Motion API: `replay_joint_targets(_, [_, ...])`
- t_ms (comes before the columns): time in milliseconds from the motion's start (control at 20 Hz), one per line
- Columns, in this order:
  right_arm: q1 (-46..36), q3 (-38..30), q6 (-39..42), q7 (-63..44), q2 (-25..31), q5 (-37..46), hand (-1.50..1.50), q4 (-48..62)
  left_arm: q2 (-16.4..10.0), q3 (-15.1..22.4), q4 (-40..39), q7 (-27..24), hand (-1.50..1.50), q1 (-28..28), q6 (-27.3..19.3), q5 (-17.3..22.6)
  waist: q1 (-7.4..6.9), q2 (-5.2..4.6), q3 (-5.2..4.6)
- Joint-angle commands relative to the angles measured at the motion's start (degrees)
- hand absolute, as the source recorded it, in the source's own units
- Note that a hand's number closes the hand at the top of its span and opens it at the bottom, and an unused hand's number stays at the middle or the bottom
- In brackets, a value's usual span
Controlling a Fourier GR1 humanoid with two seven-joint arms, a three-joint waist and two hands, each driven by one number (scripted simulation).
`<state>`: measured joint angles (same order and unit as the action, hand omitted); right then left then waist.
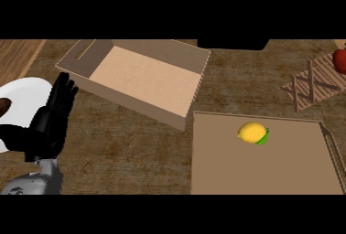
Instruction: Pick the bell pepper from the tray and place it in the tiered shelf
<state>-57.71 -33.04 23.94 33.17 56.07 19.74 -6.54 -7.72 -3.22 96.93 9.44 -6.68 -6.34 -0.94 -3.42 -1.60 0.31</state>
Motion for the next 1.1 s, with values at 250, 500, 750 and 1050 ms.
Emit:
replay_joint_targets(250, [4.2, -4.9, 1.6, -7.0, 8.8, -4.4, -1.50, 3.3, 0.3, 0.1, -0.2, 0.7, 0.00, -0.9, -0.1, 0.2, 0.08, -0.51, 0.28])
replay_joint_targets(500, [7.5, -5.5, 7.5, -6.2, 13.1, -5.0, -1.50, 2.9, 0.9, -0.1, 0.0, -0.3, 0.00, -0.6, -1.2, -0.5, 0.53, -0.54, 0.45])
replay_joint_targets(750, [10.0, -6.3, 13.3, -5.7, 16.3, -5.9, -1.50, 3.0, 0.4, -0.4, 0.6, -0.1, 0.00, 0.4, -0.3, 0.3, 0.58, -0.25, 0.58])
replay_joint_targets(1050, [13.0, -7.6, 14.4, -3.7, 15.5, -7.1, -1.50, 2.4, 0.6, 0.0, 0.7, 0.7, 0.00, -0.5, -1.2, -0.7, 0.91, -0.24, 0.72])
